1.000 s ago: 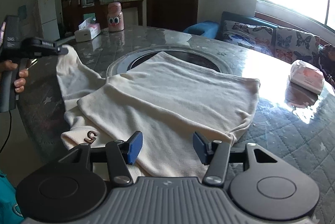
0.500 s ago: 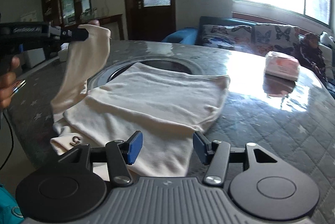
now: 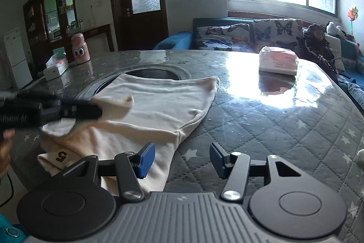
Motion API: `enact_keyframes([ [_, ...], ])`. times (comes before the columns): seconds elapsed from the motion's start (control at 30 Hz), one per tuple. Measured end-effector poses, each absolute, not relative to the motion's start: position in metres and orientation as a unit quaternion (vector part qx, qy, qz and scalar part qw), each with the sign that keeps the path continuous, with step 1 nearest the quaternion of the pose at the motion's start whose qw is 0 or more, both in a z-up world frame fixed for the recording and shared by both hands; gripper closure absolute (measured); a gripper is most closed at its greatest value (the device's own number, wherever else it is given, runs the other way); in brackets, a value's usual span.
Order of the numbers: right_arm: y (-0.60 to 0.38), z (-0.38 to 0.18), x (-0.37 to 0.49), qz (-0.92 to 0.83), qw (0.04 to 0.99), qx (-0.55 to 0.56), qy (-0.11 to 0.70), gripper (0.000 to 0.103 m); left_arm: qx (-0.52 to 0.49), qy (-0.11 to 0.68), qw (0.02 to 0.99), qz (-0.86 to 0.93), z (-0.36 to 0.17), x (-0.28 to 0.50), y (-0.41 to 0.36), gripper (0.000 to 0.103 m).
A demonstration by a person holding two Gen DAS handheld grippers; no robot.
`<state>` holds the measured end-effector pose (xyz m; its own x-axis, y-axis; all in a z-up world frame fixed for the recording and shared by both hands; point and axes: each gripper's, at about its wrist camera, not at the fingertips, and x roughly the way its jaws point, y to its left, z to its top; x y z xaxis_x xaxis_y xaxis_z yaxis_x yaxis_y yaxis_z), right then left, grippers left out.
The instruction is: Fold clothes
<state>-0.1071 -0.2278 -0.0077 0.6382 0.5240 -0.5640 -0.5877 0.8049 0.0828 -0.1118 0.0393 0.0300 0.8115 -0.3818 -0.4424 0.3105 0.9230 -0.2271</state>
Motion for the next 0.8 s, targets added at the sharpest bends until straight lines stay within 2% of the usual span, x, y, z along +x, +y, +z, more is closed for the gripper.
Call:
enact_keyframes([
  [0.17,-0.227,-0.007,-0.104,0.304,0.906,-0.051,0.291,0.049,-0.065,0.260,0.943,-0.198,0.025,-0.114,0.039,0.084],
  [0.23,-0.226,-0.006,-0.104,0.304,0.906,-0.049,0.291,0.049,-0.062,0.259,0.944,-0.197,0.026,-0.116,0.041,0.070],
  [0.33,-0.222,-0.005,-0.104,0.309,0.905,-0.048,0.290,0.049,-0.060,0.250,0.948,-0.187,0.028,-0.122,0.048,0.059],
  [0.63,-0.200,-0.006,-0.105,0.341,0.890,-0.059,0.298,0.050,-0.061,0.244,0.964,-0.085,0.024,-0.145,0.109,0.054],
  [0.8,-0.183,-0.011,-0.106,0.365,0.875,-0.070,0.310,0.054,-0.044,0.251,0.967,-0.027,0.016,-0.158,0.134,0.051],
])
